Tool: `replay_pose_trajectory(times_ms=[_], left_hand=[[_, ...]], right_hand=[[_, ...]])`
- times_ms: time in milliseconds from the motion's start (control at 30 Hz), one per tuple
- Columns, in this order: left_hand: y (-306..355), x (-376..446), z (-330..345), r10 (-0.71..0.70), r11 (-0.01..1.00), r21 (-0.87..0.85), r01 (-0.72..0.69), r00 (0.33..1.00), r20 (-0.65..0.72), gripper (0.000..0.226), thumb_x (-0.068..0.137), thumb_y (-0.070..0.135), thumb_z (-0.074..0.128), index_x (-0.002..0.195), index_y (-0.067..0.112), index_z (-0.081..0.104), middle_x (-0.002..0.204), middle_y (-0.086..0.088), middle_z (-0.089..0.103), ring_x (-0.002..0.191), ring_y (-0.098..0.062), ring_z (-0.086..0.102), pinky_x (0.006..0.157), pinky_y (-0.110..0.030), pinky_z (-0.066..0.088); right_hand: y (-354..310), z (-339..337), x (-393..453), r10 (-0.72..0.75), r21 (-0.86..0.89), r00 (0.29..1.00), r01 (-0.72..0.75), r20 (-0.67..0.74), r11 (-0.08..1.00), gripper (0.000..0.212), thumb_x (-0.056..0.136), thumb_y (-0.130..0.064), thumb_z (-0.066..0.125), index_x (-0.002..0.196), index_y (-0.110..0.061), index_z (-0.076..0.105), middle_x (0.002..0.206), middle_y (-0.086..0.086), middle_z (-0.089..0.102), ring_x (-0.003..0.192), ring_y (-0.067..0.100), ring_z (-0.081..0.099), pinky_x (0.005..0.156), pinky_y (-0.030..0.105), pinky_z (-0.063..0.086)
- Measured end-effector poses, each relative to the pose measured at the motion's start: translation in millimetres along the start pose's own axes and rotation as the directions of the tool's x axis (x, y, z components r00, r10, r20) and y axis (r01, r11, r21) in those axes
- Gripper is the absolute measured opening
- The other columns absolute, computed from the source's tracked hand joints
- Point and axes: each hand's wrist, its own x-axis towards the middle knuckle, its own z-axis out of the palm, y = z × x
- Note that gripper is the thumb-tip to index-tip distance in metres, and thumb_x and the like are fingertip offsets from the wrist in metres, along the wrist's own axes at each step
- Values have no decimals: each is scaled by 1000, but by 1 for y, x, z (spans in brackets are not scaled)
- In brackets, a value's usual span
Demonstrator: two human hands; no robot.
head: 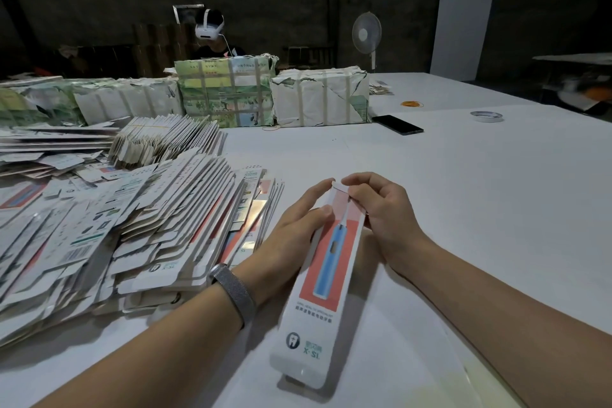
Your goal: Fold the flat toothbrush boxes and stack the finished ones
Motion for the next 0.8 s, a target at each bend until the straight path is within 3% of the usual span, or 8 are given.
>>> replay_pose_trajectory(times_ms=[267, 433, 667, 800], left_hand=[[4, 1, -3, 1, 1000, 20, 0, 999, -33, 36, 107, 29, 45, 137, 47, 51, 90, 5, 78, 73, -13, 75, 62, -20, 56], [4, 1, -3, -7, 999, 37, 8, 999, -47, 33, 106, 31, 47, 132, 50, 54, 94, 5, 78, 75, -15, 76, 63, -21, 57], [6, 0, -3, 6, 998, 70, -4, 1000, -23, 31, 107, 31, 44, 130, 51, 51, 84, 10, 76, 72, -14, 75, 63, -21, 57], [5, 1, -3, 11, 998, 62, -11, 1000, -5, 30, 106, 27, 46, 122, 51, 55, 84, 6, 77, 71, -13, 74, 63, -20, 57]], right_hand=[[-5, 3, -2, 54, -39, 993, -50, 106, 998, 23, 75, -30, 51, 74, -35, 74, 69, -3, 66, 63, 12, 60, 60, 30, 46], [-3, -1, -1, 37, -62, 989, -29, 142, 998, 35, 93, -18, 45, 76, -35, 70, 67, -4, 65, 63, 10, 61, 60, 26, 48], [-2, -3, -1, 33, -45, 991, -27, 133, 999, 36, 99, -10, 43, 79, -26, 69, 67, -3, 65, 61, 8, 61, 56, 20, 49], [-1, -4, 1, 25, 2, 992, -26, 123, 1000, 37, 97, -10, 53, 68, -27, 67, 67, -1, 63, 60, 12, 59, 56, 24, 51]])
